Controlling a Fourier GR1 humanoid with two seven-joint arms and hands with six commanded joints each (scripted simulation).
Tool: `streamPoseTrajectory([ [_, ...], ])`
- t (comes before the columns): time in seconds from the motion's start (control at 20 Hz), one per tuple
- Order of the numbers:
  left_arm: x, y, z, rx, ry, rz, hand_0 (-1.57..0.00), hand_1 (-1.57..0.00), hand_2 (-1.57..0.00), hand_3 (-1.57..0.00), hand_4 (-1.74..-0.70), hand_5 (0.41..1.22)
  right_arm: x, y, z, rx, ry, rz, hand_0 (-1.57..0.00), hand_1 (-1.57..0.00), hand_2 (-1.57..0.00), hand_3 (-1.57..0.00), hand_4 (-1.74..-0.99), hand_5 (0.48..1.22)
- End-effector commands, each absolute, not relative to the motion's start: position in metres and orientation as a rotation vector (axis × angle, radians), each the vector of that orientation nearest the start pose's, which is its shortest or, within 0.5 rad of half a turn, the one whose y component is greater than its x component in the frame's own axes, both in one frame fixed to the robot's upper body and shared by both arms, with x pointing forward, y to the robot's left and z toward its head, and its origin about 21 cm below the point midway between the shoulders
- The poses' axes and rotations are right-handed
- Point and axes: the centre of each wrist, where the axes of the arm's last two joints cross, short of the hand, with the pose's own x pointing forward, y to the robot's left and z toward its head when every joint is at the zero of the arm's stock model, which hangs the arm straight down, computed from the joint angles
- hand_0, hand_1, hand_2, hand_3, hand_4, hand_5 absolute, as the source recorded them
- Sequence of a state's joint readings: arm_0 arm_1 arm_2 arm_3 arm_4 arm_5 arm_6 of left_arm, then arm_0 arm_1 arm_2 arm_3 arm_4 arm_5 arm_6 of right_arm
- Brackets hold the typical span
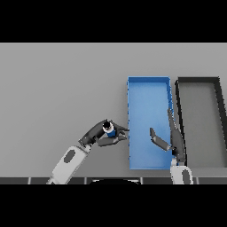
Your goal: Pick up the blue pipe and place it into the blue bin.
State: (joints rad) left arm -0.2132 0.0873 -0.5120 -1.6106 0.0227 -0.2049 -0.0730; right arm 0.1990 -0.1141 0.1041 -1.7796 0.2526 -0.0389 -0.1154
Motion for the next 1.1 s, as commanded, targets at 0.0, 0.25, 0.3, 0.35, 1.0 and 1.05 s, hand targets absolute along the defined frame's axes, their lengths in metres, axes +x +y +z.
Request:
streamPoseTrajectory([
  [0.0, 0.255, 0.106, 0.046, -0.568, -1.729, -0.730, -1.57, -1.57, -1.57, -1.57, -1.47, 1.220, 0.188, -0.240, 0.011, -0.303, -1.691, 0.273, 0.00, 0.00, 0.00, 0.00, -1.138, 0.643],
  [0.25, 0.254, 0.109, 0.045, -0.572, -1.734, -0.735, -1.57, -1.57, -1.57, -1.57, -1.47, 1.220, 0.152, -0.230, 0.020, -0.420, -1.698, 0.188, 0.00, 0.00, -0.02, 0.00, -1.187, 0.642],
  [0.3, 0.254, 0.106, 0.047, -0.572, -1.729, -0.742, -1.57, -1.57, -1.57, -1.57, -1.47, 1.221, 0.151, -0.230, 0.025, -0.344, -1.767, 0.169, 0.00, 0.00, -0.04, 0.00, -1.195, 0.648],
  [0.35, 0.255, 0.106, 0.048, -0.571, -1.735, -0.745, -1.57, -1.57, -1.57, -1.57, -1.47, 1.221, 0.150, -0.230, 0.031, -0.243, -1.792, 0.146, 0.00, -0.01, -0.07, 0.00, -1.198, 0.641],
  [1.0, 0.257, 0.102, 0.053, -0.558, -1.715, -0.785, -1.57, -1.57, -1.57, -1.57, -1.47, 1.221, 0.208, -0.194, 0.136, 0.228, -1.690, 0.675, 0.00, 0.00, -0.05, 0.00, -1.296, 0.556],
  [1.05, 0.256, 0.104, 0.050, -0.557, -1.717, -0.781, -1.57, -1.57, -1.57, -1.57, -1.47, 1.221, 0.212, -0.186, 0.138, 0.250, -1.703, 0.719, 0.00, 0.00, -0.04, 0.00, -1.298, 0.559],
])
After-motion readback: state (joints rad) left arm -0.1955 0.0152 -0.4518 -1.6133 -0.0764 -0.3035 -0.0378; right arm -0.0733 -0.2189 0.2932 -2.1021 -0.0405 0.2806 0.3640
